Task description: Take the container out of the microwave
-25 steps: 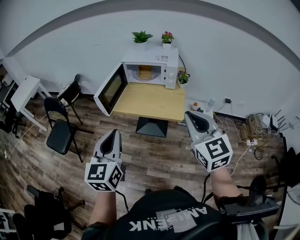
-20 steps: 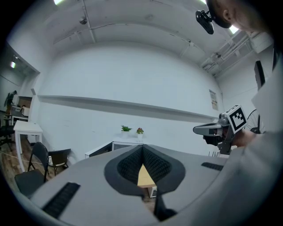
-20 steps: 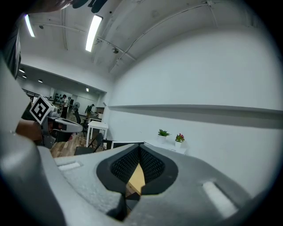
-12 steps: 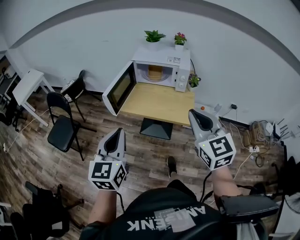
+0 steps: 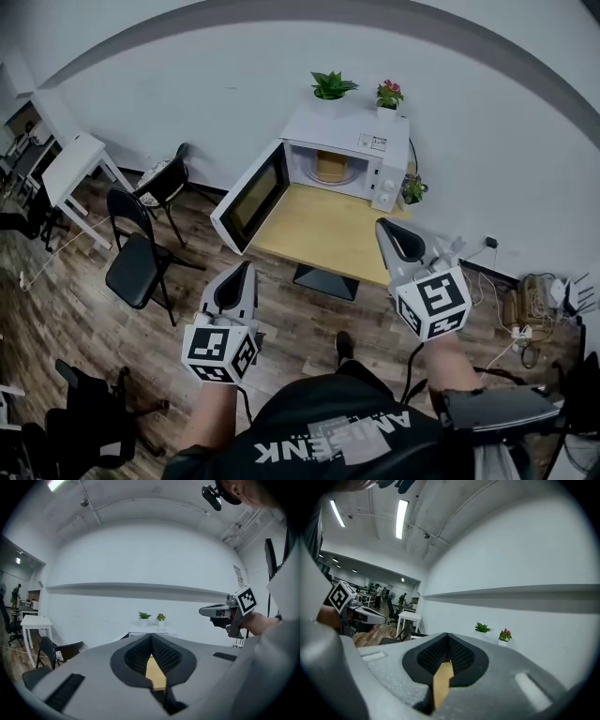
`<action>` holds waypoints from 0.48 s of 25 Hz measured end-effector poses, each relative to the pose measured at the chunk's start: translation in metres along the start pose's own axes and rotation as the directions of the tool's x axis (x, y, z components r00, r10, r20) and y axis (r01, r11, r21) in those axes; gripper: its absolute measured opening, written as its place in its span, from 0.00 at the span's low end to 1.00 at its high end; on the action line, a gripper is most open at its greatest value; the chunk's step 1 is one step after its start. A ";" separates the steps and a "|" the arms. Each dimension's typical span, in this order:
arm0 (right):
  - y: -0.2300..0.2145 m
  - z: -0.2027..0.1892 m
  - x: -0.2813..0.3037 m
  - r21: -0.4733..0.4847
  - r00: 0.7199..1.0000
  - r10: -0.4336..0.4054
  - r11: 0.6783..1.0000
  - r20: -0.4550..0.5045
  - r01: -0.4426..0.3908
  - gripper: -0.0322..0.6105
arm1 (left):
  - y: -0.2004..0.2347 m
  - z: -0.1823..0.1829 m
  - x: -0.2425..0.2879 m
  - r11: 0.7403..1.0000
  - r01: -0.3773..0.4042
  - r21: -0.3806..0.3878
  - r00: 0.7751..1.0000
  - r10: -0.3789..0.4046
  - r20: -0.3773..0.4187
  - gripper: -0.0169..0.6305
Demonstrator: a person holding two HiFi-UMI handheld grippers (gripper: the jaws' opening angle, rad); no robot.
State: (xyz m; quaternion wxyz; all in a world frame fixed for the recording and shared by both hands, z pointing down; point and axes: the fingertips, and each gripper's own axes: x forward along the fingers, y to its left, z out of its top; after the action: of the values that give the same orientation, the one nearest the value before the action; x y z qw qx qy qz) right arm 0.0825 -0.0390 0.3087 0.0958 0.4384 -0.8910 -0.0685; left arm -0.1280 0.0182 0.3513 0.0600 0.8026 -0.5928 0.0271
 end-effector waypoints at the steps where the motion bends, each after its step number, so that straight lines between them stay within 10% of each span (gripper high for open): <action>1: -0.010 -0.002 0.009 0.002 1.000 0.009 1.000 -0.002 -0.009 0.06 | -0.002 0.002 0.013 1.000 0.000 -0.002 1.000 0.000 -0.001 0.03; 12: -0.116 -0.027 0.087 0.013 0.994 0.109 0.994 -0.014 -0.109 0.06 | -0.017 0.021 0.147 0.999 -0.044 -0.015 0.999 0.044 -0.019 0.03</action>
State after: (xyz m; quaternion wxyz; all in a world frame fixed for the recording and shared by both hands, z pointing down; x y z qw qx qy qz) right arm 0.1256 -0.1791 0.3205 0.1035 0.3903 -0.9132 -0.0546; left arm -0.0693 -0.1191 0.3465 0.0711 0.7885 -0.6101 0.0315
